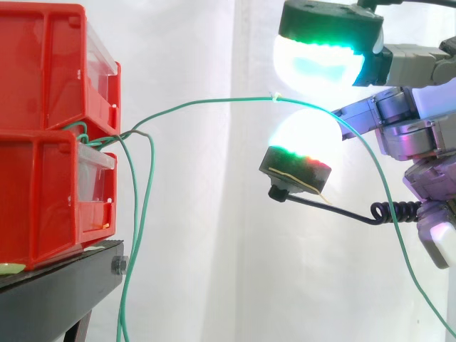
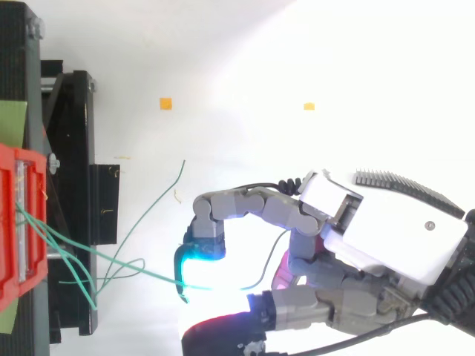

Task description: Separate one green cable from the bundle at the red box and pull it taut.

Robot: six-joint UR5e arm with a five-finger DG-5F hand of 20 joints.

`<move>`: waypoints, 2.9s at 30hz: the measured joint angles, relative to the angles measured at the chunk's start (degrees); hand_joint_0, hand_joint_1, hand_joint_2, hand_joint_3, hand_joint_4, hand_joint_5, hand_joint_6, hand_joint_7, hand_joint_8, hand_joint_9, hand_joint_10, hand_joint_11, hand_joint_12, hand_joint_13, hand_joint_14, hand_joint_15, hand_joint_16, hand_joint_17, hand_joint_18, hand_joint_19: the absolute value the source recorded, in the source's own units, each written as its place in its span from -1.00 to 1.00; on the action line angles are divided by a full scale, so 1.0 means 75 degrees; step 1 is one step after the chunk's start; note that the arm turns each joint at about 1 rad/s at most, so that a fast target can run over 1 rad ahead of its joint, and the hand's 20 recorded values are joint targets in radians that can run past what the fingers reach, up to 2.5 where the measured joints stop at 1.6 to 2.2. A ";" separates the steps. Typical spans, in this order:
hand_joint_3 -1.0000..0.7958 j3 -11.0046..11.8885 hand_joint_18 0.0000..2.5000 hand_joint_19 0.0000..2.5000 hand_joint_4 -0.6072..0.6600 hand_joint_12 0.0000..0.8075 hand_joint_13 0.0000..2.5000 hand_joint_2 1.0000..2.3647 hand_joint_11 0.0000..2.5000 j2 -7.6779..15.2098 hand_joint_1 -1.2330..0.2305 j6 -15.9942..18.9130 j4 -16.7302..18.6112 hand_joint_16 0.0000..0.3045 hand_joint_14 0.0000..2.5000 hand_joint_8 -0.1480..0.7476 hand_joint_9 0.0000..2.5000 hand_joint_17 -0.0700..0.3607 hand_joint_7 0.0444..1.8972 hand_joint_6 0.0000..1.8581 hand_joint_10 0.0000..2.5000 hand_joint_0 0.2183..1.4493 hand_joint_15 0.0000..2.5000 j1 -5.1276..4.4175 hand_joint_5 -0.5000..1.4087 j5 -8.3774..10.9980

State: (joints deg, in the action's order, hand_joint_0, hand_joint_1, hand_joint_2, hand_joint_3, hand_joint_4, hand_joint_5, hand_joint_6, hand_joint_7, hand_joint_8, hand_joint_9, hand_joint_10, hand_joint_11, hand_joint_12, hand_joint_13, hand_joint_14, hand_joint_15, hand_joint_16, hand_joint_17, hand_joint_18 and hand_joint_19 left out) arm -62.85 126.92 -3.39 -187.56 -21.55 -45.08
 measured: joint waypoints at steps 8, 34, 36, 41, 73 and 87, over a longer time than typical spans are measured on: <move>-0.44 0.0000 0.26 -0.99 0.05 0.05 0.99 -1.00 -0.75 0.0000 0.05 -0.0005 -0.0007 -0.65 -0.98 -0.58 1.00 -0.11 0.50 -0.46 1.00 -0.41 0.13 0.0001 -0.33 0.0007; -0.17 0.0000 0.34 -0.93 -0.01 0.11 1.00 -0.98 -0.71 0.0000 -0.28 0.0020 0.0011 -0.66 -0.98 -0.64 1.00 -0.13 0.48 -0.46 1.00 -0.21 0.19 0.0001 -0.32 0.0008; -0.18 0.0000 0.35 -0.93 -0.02 0.08 1.00 -0.98 -0.71 0.0000 -0.28 0.0026 0.0011 -0.66 -0.98 -0.64 1.00 -0.13 0.49 -0.46 1.00 -0.21 0.19 0.0001 -0.32 0.0004; -0.18 0.0001 0.35 -0.93 -0.01 0.09 1.00 -0.98 -0.71 0.0000 -0.28 0.0076 0.0006 -0.66 -0.98 -0.65 1.00 -0.13 0.49 -0.46 1.00 -0.21 0.19 0.0001 -0.32 0.0008; -0.17 -0.0034 0.37 -0.94 0.00 0.11 1.00 -0.98 -0.71 -0.0373 -0.28 0.0597 -0.1972 -0.67 -0.98 -0.63 1.00 -0.15 0.49 -0.46 1.00 -0.22 0.19 0.0068 -0.32 -0.0811; -0.17 -0.0097 0.37 -0.94 -0.01 0.08 1.00 -0.98 -0.71 -0.0537 -0.27 0.0609 -0.2544 -0.67 -0.98 -0.65 1.00 -0.15 0.49 -0.46 1.00 -0.22 0.19 0.0188 -0.32 -0.1028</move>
State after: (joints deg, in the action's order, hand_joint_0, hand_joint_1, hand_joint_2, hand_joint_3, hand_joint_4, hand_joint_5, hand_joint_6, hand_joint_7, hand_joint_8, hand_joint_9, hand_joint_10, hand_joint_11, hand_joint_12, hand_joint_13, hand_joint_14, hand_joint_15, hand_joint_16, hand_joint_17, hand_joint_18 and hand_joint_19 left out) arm -63.57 122.89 1.18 -206.64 -20.14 -52.78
